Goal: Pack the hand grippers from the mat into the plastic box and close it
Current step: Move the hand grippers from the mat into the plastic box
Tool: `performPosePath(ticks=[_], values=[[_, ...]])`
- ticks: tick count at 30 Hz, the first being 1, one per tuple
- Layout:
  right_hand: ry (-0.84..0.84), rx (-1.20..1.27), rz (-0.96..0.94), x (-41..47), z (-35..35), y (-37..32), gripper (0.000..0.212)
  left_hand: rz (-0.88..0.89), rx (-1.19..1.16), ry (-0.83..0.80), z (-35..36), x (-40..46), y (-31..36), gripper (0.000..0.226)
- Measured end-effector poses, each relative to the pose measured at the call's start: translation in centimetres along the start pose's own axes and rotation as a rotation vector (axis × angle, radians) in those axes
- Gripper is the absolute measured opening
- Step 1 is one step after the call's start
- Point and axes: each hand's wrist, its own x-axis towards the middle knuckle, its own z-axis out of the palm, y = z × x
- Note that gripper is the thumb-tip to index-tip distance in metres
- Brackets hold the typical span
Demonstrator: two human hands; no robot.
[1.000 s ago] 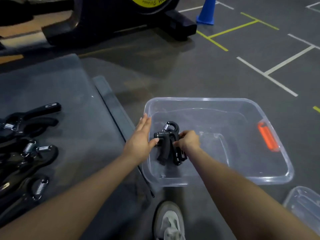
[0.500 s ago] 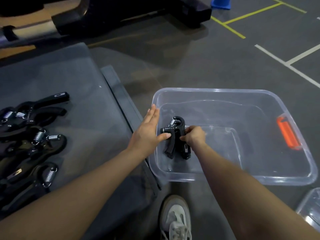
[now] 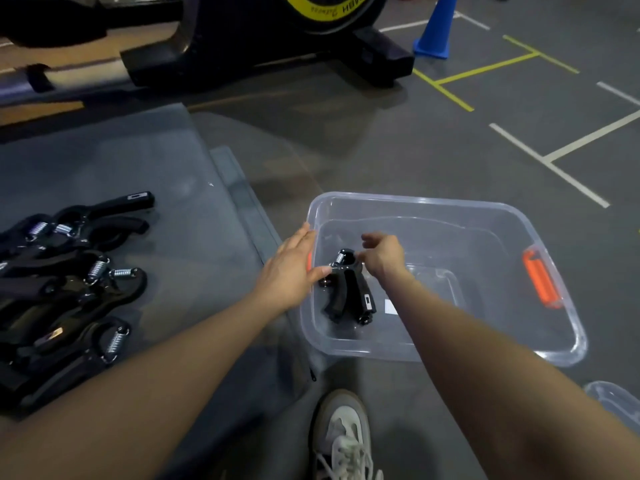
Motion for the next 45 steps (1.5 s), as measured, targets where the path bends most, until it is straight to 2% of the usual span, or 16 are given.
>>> performPosePath(ticks=[3,6,12,22,24,26,29,32,33,37,45], values=[[0.004,-0.019,-0.100,-2.2,-0.5,-3.5,0.043,-0.059,-0.005,0.096,-1.9,-1.5,-0.5,0.058],[-0.019,-0.038,-0.170,-5.2,0.4,-6.3,0.044,-0.140,0.021,0.120,-4.5,-4.0,-1.6,0.052],[-0.176,-0.119,-0.284,-12.0,6.8,-9.0,0.043,-0.277,0.071,0.164,-9.5,-12.2,-7.4,0.048],[-0.493,-0.347,-0.350,-20.0,18.7,-9.5,0.037,-0.532,0.063,0.255,-13.0,-25.7,-16.5,0.050],[-0.553,-0.379,-0.361,-21.1,20.1,-9.3,0.032,-0.546,0.052,0.249,-12.8,-27.2,-17.3,0.051],[-0.597,-0.444,-0.370,-22.1,21.4,-8.8,0.019,-0.556,0.043,0.237,-12.4,-28.5,-17.8,0.053],[-0.672,-0.535,-0.394,-23.2,23.2,-8.1,0.031,-0.576,0.029,0.228,-11.9,-30.1,-18.7,0.054],[-0.729,-0.582,-0.415,-24.2,24.2,-7.2,0.020,-0.587,0.012,0.244,-11.4,-31.2,-19.3,0.053],[-0.744,-0.613,-0.439,-24.5,24.4,-6.9,0.022,-0.591,0.007,0.254,-11.2,-31.6,-19.5,0.053],[-0.705,-0.797,-0.557,-25.6,24.1,-6.7,0.040,-0.606,-0.001,0.262,-11.0,-32.4,-19.6,0.054],[-0.631,-0.859,-0.701,-26.1,23.6,-7.6,0.027,-0.546,-0.004,0.247,-10.9,-31.2,-18.5,0.053]])
